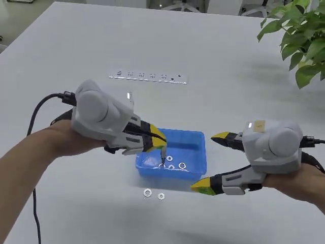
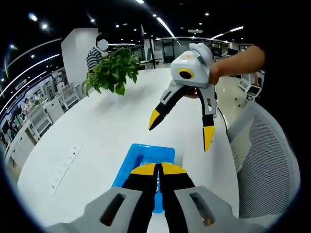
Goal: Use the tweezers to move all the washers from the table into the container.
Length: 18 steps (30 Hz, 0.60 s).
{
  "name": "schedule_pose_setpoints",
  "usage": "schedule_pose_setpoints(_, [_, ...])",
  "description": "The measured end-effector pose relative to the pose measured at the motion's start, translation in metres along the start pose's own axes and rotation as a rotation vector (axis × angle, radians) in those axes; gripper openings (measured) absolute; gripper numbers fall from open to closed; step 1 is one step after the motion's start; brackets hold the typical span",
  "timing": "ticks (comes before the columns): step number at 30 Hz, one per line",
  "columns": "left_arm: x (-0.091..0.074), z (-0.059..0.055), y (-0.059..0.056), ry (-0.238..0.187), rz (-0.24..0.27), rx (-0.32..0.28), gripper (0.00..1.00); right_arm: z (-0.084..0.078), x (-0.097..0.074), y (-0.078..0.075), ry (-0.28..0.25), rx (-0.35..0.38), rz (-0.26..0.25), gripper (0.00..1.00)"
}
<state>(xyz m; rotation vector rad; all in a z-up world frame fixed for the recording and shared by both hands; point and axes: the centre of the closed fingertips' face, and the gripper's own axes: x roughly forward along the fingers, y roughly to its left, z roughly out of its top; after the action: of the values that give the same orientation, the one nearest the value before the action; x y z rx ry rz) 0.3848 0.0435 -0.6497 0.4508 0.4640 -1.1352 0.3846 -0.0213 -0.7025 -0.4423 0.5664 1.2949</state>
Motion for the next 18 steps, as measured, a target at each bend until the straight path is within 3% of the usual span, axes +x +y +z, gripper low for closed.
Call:
schedule_pose_setpoints(12, [-0.008,0.010,-0.006,-0.017,0.003,-0.002,0.05,-0.008,-0.009,0.007,-0.045,0.040,-0.032,1.00])
schedule_pose_setpoints(18, [-0.012,0.015,-0.009,-0.031,0.007,0.001,0.05,-0.011,-0.010,0.010,-0.054,0.051,-0.041,1.00])
